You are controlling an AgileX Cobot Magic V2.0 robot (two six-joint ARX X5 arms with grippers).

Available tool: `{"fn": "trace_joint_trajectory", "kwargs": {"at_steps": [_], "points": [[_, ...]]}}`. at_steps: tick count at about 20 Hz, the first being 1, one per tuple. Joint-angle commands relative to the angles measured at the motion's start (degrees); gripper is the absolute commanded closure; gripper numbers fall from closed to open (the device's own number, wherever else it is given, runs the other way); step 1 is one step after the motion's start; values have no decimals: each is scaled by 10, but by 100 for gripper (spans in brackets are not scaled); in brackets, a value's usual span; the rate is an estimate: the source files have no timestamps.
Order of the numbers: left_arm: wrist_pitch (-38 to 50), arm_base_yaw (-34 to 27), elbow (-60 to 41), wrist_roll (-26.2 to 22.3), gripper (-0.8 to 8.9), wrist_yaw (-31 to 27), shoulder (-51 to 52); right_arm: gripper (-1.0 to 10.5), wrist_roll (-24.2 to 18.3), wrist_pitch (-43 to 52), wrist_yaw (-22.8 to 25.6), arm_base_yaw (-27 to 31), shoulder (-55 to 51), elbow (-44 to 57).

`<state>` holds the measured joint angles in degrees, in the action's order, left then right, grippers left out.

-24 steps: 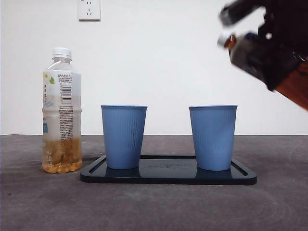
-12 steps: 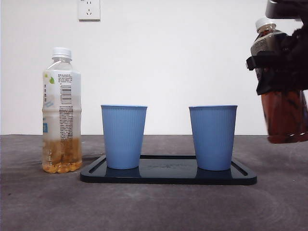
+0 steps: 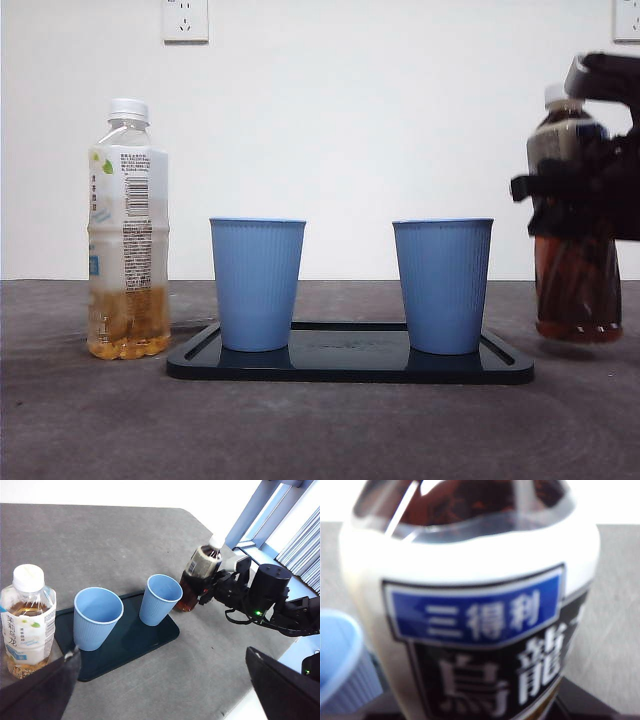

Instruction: Pour the drink into the cup

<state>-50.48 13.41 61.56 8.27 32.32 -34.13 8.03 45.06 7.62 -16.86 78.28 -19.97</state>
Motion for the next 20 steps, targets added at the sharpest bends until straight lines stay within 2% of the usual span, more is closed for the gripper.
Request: {"fn": "trace_joint_trajectory", "kwargs": {"at_steps": [1,11,16,20], "points": [[8,2,13,2,283,2,-3,835,10,32,3,-1,16,-12],[13,2,13,1,283,2,-3,813,10,59,3,-1,45,-12],[17,2,13,1,283,2,-3,585,-3,59,3,-1,40,-12],[16,2,13,1,283,2,-3,495,-12,38,3,-1,2,-12]]}}
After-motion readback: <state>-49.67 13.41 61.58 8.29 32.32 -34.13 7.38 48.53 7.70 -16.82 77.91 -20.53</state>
